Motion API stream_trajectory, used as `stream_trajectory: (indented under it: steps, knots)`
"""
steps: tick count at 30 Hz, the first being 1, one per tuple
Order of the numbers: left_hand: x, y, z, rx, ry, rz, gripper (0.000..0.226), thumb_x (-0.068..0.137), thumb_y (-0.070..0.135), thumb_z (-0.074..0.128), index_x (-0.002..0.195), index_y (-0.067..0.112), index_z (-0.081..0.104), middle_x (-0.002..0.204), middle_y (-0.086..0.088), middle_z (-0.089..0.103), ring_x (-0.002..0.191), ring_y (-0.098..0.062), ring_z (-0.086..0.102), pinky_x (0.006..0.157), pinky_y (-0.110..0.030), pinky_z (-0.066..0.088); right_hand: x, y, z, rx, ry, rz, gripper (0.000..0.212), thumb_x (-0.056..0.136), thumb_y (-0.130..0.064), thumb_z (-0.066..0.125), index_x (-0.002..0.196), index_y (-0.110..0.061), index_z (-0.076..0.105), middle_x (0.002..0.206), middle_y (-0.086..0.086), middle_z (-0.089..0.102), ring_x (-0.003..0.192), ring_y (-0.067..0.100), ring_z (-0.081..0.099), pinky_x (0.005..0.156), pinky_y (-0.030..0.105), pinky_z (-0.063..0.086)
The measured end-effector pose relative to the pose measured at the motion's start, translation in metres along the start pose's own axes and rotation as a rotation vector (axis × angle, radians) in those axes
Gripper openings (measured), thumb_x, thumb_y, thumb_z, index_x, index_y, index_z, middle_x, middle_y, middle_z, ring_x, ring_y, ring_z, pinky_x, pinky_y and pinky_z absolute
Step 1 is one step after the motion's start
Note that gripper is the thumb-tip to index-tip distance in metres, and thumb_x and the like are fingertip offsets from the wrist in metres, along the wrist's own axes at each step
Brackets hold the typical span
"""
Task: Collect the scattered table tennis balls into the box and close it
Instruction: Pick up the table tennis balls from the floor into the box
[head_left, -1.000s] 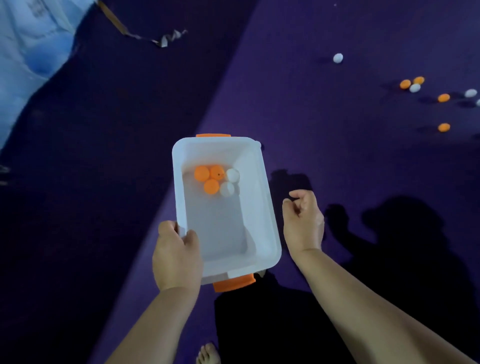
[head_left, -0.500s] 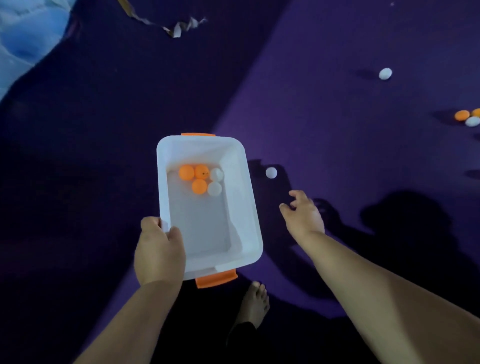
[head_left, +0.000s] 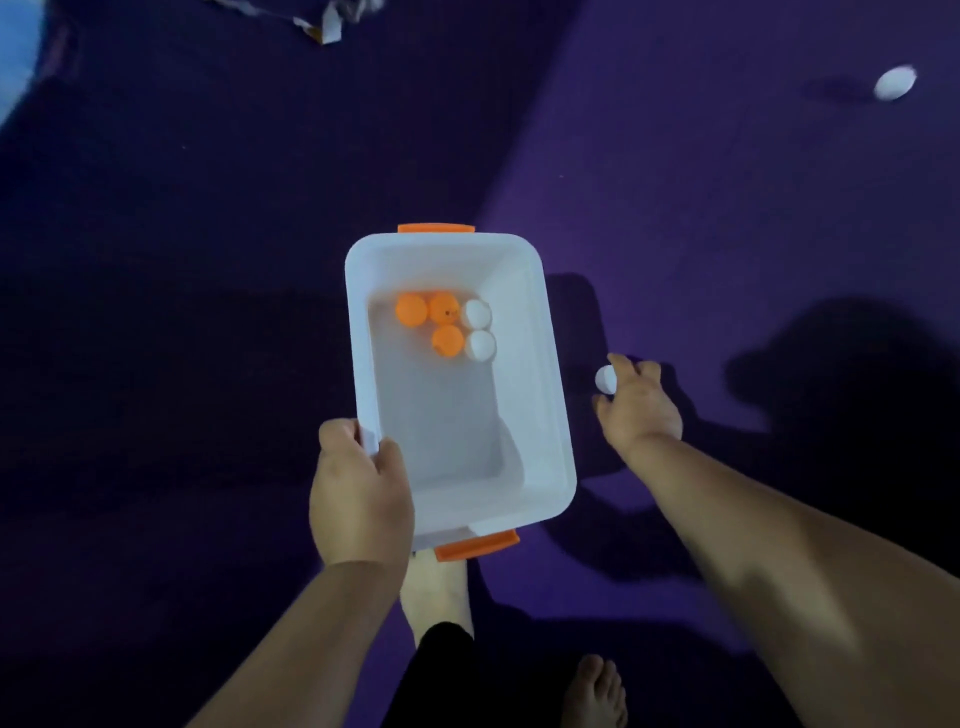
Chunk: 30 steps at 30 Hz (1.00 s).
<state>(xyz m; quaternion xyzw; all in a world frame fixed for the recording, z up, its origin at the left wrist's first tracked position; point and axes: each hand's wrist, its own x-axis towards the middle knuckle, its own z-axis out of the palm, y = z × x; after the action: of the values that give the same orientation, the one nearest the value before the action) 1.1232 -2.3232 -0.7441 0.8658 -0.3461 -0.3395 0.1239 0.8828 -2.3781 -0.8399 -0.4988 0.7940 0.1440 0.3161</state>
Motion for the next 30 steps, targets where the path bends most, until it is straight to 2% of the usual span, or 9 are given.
stream_trajectory:
  steps: [5, 7, 11, 14, 16, 21, 26, 28, 30]
  knots:
    - [0.024, -0.005, -0.004, 0.049, -0.038, 0.039, 0.011, 0.095, 0.022, 0.048, 0.101, 0.017, 0.040, 0.071, -0.001, 0.058, 0.059, -0.019, 0.058, 0.048, -0.037, 0.050, 0.013, -0.006, 0.017, 0.009, -0.063, 0.082, 0.047, 0.092, -0.007, 0.050, 0.136, -0.022, 0.042, 0.140, 0.010, 0.030, 0.095, 0.036, 0.058, 0.067, 0.033, 0.043]
    - [0.029, -0.005, -0.009, 0.069, -0.051, 0.044, 0.012, 0.095, 0.021, 0.048, 0.103, 0.015, 0.042, 0.074, -0.002, 0.059, 0.059, -0.019, 0.058, 0.046, -0.034, 0.046, 0.007, -0.009, 0.015, 0.070, -0.050, 0.119, 0.045, 0.090, -0.002, 0.049, 0.131, -0.020, 0.045, 0.135, 0.010, 0.034, 0.088, 0.035, 0.056, 0.066, 0.033, 0.042]
    - [0.031, 0.008, -0.025, 0.093, -0.070, 0.001, 0.018, 0.094, 0.020, 0.049, 0.109, 0.011, 0.044, 0.081, -0.006, 0.061, 0.060, -0.018, 0.055, 0.045, -0.026, 0.036, -0.022, -0.029, -0.015, 0.249, 0.145, 0.066, 0.029, 0.088, -0.028, 0.057, 0.115, -0.019, 0.054, 0.113, 0.003, 0.052, 0.077, 0.022, 0.049, 0.065, 0.030, 0.038]
    - [0.028, 0.032, -0.047, 0.115, -0.089, -0.037, 0.020, 0.094, 0.020, 0.049, 0.111, 0.010, 0.045, 0.088, -0.006, 0.063, 0.066, -0.020, 0.057, 0.046, -0.027, 0.034, -0.056, -0.051, -0.052, 0.361, 0.198, 0.037, 0.025, 0.084, -0.045, 0.056, 0.095, -0.022, 0.055, 0.091, -0.005, 0.061, 0.076, 0.017, 0.056, 0.064, 0.030, 0.040]
    - [0.023, 0.052, -0.068, 0.127, -0.097, -0.045, 0.022, 0.095, 0.021, 0.048, 0.113, 0.010, 0.045, 0.090, -0.005, 0.062, 0.067, -0.018, 0.055, 0.046, -0.026, 0.032, -0.080, -0.068, -0.082, 0.404, 0.203, 0.001, 0.026, 0.082, -0.048, 0.057, 0.089, -0.023, 0.055, 0.082, -0.007, 0.061, 0.075, 0.016, 0.058, 0.065, 0.032, 0.044]
    - [0.005, 0.103, -0.139, 0.091, -0.101, -0.032, 0.021, 0.095, 0.027, 0.048, 0.109, 0.011, 0.045, 0.085, -0.003, 0.060, 0.063, -0.013, 0.054, 0.045, -0.022, 0.032, -0.140, -0.125, -0.170, 0.408, 0.173, -0.220, 0.025, 0.079, -0.044, 0.064, 0.082, -0.021, 0.056, 0.076, -0.008, 0.059, 0.068, 0.011, 0.055, 0.061, 0.030, 0.043]
    - [-0.016, 0.156, -0.222, 0.066, -0.075, 0.055, 0.014, 0.095, 0.028, 0.049, 0.092, 0.017, 0.041, 0.075, 0.002, 0.055, 0.060, -0.011, 0.053, 0.045, -0.025, 0.032, -0.194, -0.179, -0.254, 0.404, 0.116, -0.396, 0.021, 0.084, -0.043, 0.061, 0.093, -0.025, 0.061, 0.073, -0.006, 0.055, 0.070, 0.011, 0.055, 0.065, 0.026, 0.045]
    - [-0.028, 0.178, -0.255, 0.072, -0.055, 0.090, 0.015, 0.094, 0.028, 0.050, 0.091, 0.017, 0.041, 0.072, 0.003, 0.053, 0.058, -0.009, 0.052, 0.043, -0.023, 0.031, -0.214, -0.192, -0.291, 0.438, 0.160, -0.391, 0.015, 0.088, -0.039, 0.057, 0.083, -0.025, 0.059, 0.072, -0.007, 0.057, 0.067, 0.011, 0.054, 0.061, 0.027, 0.044]
    - [-0.040, 0.201, -0.288, 0.065, -0.043, 0.116, 0.015, 0.094, 0.028, 0.050, 0.091, 0.018, 0.040, 0.071, 0.004, 0.052, 0.057, -0.009, 0.052, 0.043, -0.023, 0.032, -0.235, -0.200, -0.330, 0.526, 0.198, -0.334, 0.021, 0.090, -0.032, 0.053, 0.073, -0.020, 0.056, 0.071, -0.006, 0.059, 0.066, 0.014, 0.055, 0.059, 0.036, 0.048]
